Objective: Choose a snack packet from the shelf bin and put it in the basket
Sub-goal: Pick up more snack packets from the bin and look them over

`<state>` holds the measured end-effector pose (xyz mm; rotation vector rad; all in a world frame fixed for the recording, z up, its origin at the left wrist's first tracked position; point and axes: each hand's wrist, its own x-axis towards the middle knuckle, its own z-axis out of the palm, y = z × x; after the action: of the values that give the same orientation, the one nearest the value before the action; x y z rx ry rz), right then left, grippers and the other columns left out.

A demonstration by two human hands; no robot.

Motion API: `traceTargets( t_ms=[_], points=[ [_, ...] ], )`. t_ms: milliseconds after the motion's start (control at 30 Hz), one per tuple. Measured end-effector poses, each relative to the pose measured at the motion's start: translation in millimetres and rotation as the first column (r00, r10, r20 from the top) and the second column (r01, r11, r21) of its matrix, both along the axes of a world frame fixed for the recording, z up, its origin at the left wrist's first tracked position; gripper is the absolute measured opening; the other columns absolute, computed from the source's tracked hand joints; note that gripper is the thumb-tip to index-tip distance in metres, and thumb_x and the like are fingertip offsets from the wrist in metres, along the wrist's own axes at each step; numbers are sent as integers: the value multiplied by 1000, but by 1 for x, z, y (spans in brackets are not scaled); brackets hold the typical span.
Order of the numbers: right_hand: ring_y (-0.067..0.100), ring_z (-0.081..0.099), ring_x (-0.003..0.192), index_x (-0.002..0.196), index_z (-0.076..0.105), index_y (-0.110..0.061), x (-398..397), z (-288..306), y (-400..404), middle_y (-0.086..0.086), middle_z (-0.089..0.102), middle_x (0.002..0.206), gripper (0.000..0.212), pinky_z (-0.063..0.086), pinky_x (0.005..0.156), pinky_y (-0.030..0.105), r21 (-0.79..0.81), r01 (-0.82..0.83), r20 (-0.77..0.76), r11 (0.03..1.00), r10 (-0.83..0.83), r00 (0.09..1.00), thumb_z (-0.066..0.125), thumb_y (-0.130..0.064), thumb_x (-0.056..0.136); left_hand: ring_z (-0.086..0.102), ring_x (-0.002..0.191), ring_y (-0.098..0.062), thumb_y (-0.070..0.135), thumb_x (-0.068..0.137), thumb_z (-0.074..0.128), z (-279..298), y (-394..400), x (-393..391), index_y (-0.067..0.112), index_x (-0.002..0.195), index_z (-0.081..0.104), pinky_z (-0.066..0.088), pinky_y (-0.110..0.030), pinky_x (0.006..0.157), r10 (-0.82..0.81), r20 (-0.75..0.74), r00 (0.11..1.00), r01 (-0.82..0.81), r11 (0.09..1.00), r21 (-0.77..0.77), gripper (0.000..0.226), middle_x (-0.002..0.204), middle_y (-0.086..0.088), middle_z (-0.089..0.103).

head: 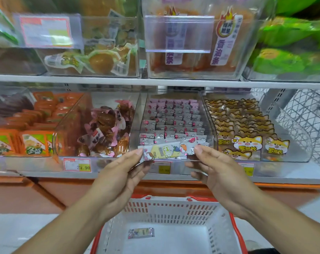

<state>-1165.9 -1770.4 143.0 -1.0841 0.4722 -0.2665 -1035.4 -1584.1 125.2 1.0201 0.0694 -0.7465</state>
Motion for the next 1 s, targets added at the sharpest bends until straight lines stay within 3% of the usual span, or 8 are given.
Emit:
traceTargets(
  t_ms=[233,367,433,533,633,800,867,1000],
  points=[
    [13,71,78,86,83,-24,-1,6,0,-3,72,81,32,56,63,21,-75,24,48,997,-20,999,80,-44,61,77,93,-21,7,103,50,-11,-9,-10,1,108,66,60,-23,66,-72,18,997,70,991,116,18,106,-18,77],
    [13,70,76,88,83,-24,0,6,0,-2,71,77,32,57,63,23,-97,34,52,995,-29,998,79,-43,63,77,92,-28,5,103,53,-14,-9,-13,6,87,65,62,-25,67,-147,66,987,128,964,234,20,90,-20,72],
    [13,71,77,90,82,-24,-1,6,-1,-4,72,79,31,57,66,23,-196,38,52,980,-28,998,76,-45,68,77,92,-30,4,101,55,-17,-8,-16,10,78,70,62,-27,69,-216,104,971,174,933,316,28,91,-22,73],
    [13,73,79,91,81,-25,-5,6,0,-5,76,84,26,56,69,22,-414,7,42,910,12,999,73,-45,75,76,95,-38,6,105,48,-18,-10,-21,2,95,68,64,-34,69,-230,-2,973,224,946,234,23,93,-18,77],
    [7,70,76,86,80,-25,-8,7,5,-3,76,83,19,54,68,19,-580,-75,41,811,121,992,73,-41,78,73,100,-45,16,99,53,-8,-12,-21,-6,117,63,64,-39,70,-219,-82,972,225,972,71,30,113,-26,73],
    [8,65,73,85,81,-28,-10,3,10,-3,75,81,18,51,66,20,-615,-145,27,775,204,979,75,-42,76,67,115,-43,23,95,60,2,-13,-18,-8,115,70,63,-37,79,-138,-25,990,137,990,-20,38,120,-30,69],
    [13,65,73,84,80,-33,-11,1,10,-3,74,82,16,52,66,26,-646,-139,17,750,197,980,74,-45,76,70,111,-38,24,91,63,4,-13,-18,0,109,76,63,-36,80,-113,-9,994,113,993,-38,33,119,-24,72],
    [30,66,79,87,76,-34,-13,-2,7,3,73,82,22,55,74,51,-680,-261,-137,685,231,963,71,-53,78,73,106,-31,24,86,70,7,-11,-15,-3,123,59,63,-33,78,-8,37,999,9,1000,-20,47,114,-19,75]
  ],
)
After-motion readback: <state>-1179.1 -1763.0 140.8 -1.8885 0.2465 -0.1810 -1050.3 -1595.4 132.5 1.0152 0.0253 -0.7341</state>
